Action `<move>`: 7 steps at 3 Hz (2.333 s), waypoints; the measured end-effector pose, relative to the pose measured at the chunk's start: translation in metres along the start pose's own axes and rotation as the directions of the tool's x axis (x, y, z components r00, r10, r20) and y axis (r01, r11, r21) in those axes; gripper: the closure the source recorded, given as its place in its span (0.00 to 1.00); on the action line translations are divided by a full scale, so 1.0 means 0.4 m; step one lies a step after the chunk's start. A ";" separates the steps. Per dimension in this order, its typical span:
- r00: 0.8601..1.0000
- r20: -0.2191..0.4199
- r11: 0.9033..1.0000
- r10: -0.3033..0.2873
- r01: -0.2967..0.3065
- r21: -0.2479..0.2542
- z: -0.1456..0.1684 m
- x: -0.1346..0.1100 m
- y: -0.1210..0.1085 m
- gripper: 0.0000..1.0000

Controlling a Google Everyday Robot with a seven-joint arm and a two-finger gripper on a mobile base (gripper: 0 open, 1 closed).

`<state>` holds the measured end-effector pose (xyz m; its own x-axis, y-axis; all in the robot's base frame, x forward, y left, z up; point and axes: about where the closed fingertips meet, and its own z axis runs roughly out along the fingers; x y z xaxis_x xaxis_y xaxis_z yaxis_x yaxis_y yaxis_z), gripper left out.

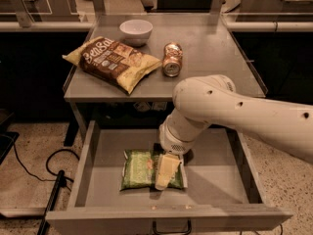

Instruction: Pick green jalapeno chip bag from top drawer and place on counter

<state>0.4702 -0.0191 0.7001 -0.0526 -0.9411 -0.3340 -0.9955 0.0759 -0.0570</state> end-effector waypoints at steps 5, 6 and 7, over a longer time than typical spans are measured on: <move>0.999 0.032 0.999 0.001 0.000 -0.035 0.202 0.034 -0.037 0.00; 0.999 0.037 0.999 0.004 -0.002 -0.045 0.225 0.045 -0.039 0.00; 0.999 0.028 0.998 0.030 -0.028 -0.061 0.238 0.062 -0.029 0.00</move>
Offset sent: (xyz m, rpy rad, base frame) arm 0.0112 0.0187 -0.0593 0.0264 0.0200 0.0143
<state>0.4880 -0.0119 0.6028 -0.0804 -0.9287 -0.3619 -0.9966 0.0824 0.0101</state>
